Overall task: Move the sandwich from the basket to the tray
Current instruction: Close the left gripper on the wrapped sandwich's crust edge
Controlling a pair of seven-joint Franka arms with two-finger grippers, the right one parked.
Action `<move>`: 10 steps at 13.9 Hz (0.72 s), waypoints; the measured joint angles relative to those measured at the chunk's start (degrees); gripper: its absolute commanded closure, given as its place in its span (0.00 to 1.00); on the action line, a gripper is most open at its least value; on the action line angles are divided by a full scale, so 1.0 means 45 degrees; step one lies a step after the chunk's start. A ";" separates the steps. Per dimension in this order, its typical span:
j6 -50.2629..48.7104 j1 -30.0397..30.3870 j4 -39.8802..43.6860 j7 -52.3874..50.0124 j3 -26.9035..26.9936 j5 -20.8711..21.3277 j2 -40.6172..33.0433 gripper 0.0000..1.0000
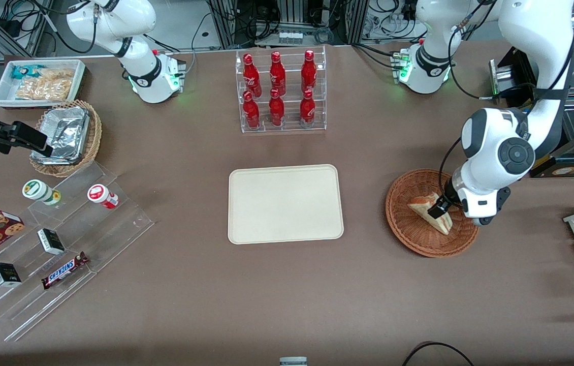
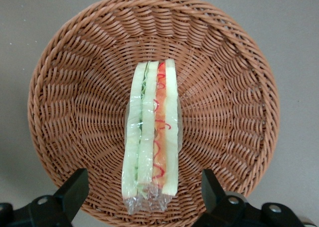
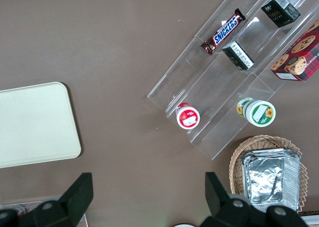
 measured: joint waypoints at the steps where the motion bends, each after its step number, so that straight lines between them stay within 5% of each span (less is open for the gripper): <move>1: 0.0077 0.0000 -0.0003 -0.0030 0.0000 0.0000 0.0138 0.00; 4: 0.0333 0.0003 -0.0006 -0.0089 0.0000 0.0000 0.0568 0.00; 8: 0.0704 0.0005 -0.0007 -0.0140 0.0000 -0.0003 0.0971 0.84; 10: 0.0724 0.0021 -0.0006 -0.0161 0.0001 -0.0003 0.0993 0.91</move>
